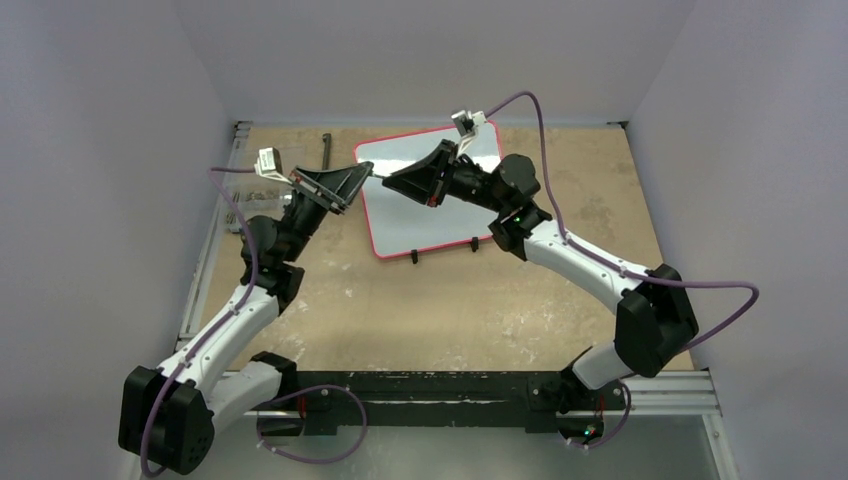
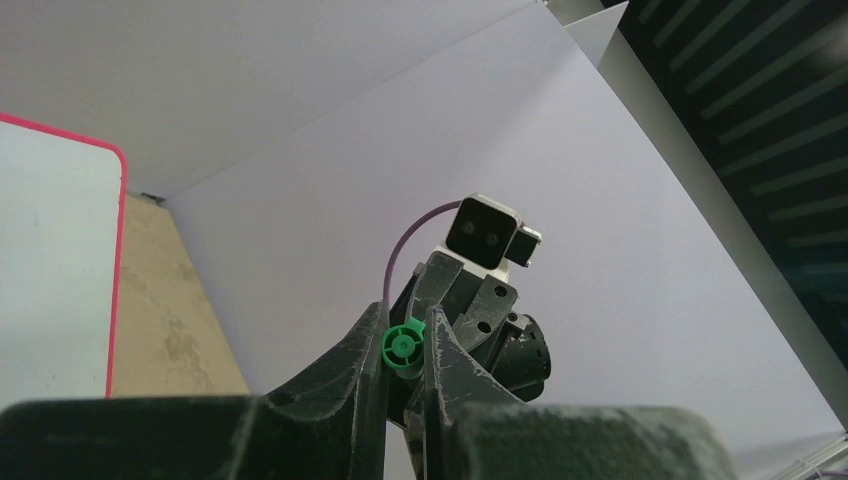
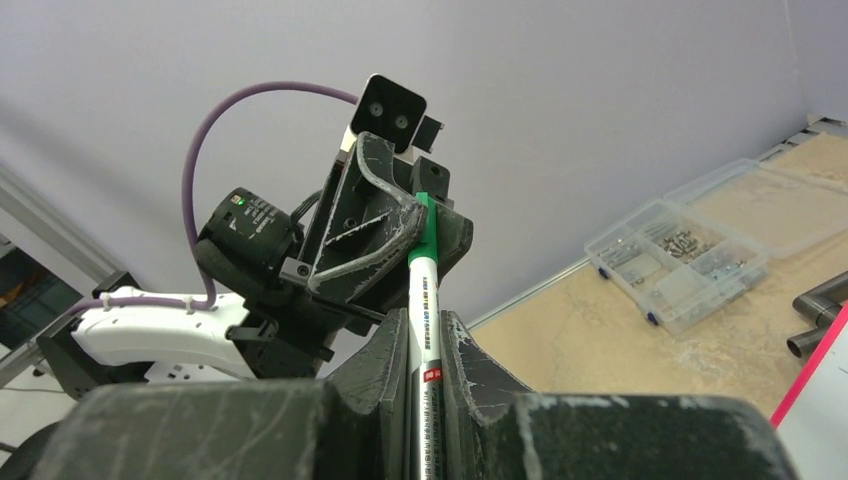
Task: Write a sentence on the whiteboard
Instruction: Open the whiteboard marker at the center of the board, then place the pen cap at the center of the board.
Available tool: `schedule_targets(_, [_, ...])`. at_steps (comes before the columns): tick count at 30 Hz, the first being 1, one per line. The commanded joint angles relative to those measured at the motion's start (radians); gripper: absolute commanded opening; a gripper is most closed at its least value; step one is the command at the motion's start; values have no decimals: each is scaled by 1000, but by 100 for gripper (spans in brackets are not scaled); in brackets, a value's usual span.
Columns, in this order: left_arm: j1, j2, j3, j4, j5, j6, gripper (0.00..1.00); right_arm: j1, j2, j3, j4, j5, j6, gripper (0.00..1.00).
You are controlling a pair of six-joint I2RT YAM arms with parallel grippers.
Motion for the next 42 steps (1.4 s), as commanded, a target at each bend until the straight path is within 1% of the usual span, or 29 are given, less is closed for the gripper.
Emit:
schedule_targets(1, [44,-51,-31,56,-179,17,0,-81,-100,-14,155,5,49,0])
schedule_targets(5, [45,-64,-49,53,-181,37,0,-86,-105,-6,124,-5,32,0])
schedule_targets(9, [53,-86,-49,32,-197,90,0,-91,-129,-22,84,-23,13,0])
schedule_targets(12, [56,-117,-31,-30,-222,147,0,-98,-154,-59,55,-41,-2,0])
schedule_targets(14, [56,-125,-35,-18,-233,175,0,-106,-171,-95,56,-47,0,0])
schedule_targets(15, [57,-131,-41,-16,-263,183,0,-108,-181,-112,57,-49,2,0])
schedule_targets(21, [71,-146,-63,-21,-306,198,0,-120,-236,-195,56,-50,3,0])
schedule_targets(24, [94,-175,-65,-62,-334,210,0,-123,-260,-216,40,-56,-3,0])
schedule_targets(26, [113,-195,-57,-99,-318,223,0,-123,-274,-224,15,-55,-18,0])
schedule_targets(27, [118,-211,-49,-143,-317,235,0,-122,-282,-229,-4,-50,-32,0])
schedule_targets(28, [120,-230,-33,-223,-325,250,0,-122,-295,-233,-36,-40,-58,0])
schedule_targets(31, [120,-293,45,-641,-398,310,0,-124,-320,-227,-186,27,-170,0])
schedule_targets(34, [120,-324,61,-948,-488,394,0,-122,-328,-204,-356,94,-271,0])
schedule_targets(37, [120,-335,22,-1111,-516,448,0,-122,-329,-179,-460,136,-335,0])
schedule_targets(42, [120,-311,-41,-1209,-481,514,0,-122,-330,-154,-577,149,-422,0])
